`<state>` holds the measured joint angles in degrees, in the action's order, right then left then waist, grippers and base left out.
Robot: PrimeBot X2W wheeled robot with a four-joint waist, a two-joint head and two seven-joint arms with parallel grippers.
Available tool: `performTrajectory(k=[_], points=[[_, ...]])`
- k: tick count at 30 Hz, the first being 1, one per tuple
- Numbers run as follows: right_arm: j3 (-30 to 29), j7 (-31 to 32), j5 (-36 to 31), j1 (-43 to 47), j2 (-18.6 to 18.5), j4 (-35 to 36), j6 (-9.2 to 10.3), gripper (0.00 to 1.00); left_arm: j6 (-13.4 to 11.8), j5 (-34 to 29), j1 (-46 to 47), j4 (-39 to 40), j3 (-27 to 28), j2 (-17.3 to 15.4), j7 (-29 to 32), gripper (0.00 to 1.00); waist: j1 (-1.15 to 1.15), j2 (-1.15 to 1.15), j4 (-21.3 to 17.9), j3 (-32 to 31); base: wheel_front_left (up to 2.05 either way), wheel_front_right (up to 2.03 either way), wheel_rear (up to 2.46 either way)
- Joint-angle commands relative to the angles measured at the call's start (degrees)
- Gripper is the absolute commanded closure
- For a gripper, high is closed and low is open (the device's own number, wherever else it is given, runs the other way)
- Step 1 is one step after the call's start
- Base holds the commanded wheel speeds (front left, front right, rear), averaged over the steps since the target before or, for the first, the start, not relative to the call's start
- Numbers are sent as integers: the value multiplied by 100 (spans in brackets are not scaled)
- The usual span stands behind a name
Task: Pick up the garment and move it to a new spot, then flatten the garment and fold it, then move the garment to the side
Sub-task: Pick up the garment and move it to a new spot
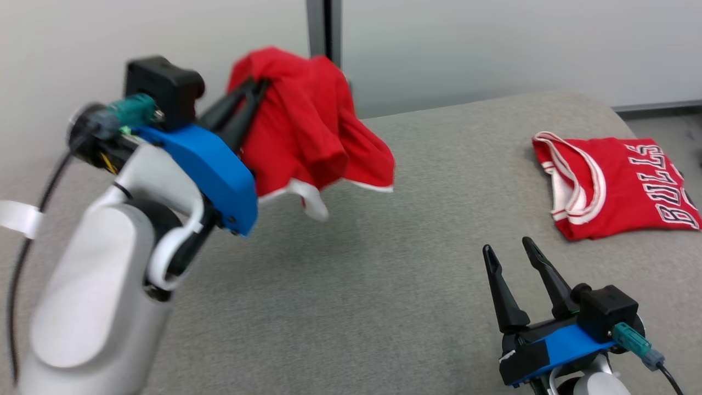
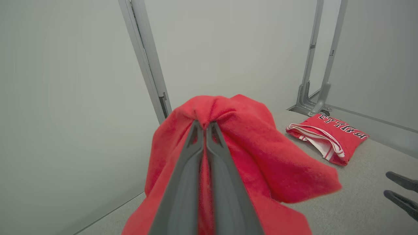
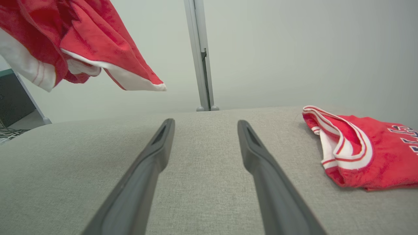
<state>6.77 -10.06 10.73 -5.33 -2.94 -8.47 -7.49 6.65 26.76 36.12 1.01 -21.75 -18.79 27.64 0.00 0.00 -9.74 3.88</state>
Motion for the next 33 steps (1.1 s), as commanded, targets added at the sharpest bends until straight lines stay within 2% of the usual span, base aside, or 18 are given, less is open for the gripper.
performTrajectory(k=[1,5,12,13,14,15,18,24,33], points=[[0,32,15,48,4,28,0,0,0,11,-146,-99,-44,57,-60,100,0,0,-126,-48,0,0,0],[35,66,32,70,4,74,0,0,-91,-135,-493,-602,-363,346,-328,100,0,0,-361,74,0,0,0],[66,69,50,-3,4,88,0,0,-278,-300,-918,-2059,-738,762,-749,100,0,0,-569,194,0,0,0],[78,84,33,-6,5,83,0,0,-291,-306,-956,-2243,-774,800,-782,79,0,0,-573,199,0,0,0],[84,93,20,-7,5,85,0,0,-281,-282,-1020,-2436,-807,847,-790,22,0,0,-571,197,0,0,0],[79,96,13,-3,5,92,0,0,-264,-256,-1060,-2570,-828,902,-838,0,0,0,-556,189,0,0,0],[36,112,-17,31,5,116,0,0,-212,-70,-1149,-2775,-812,1099,-1057,0,0,0,-437,162,0,0,0],[-24,131,37,112,4,148,0,0,-68,308,-1422,-2662,-677,1261,-1874,0,0,0,-71,57,0,0,0],[-259,215,45,251,3,309,0,0,36,731,-2113,-2123,-212,1146,-3470,0,0,0,556,-89,0,0,0]])
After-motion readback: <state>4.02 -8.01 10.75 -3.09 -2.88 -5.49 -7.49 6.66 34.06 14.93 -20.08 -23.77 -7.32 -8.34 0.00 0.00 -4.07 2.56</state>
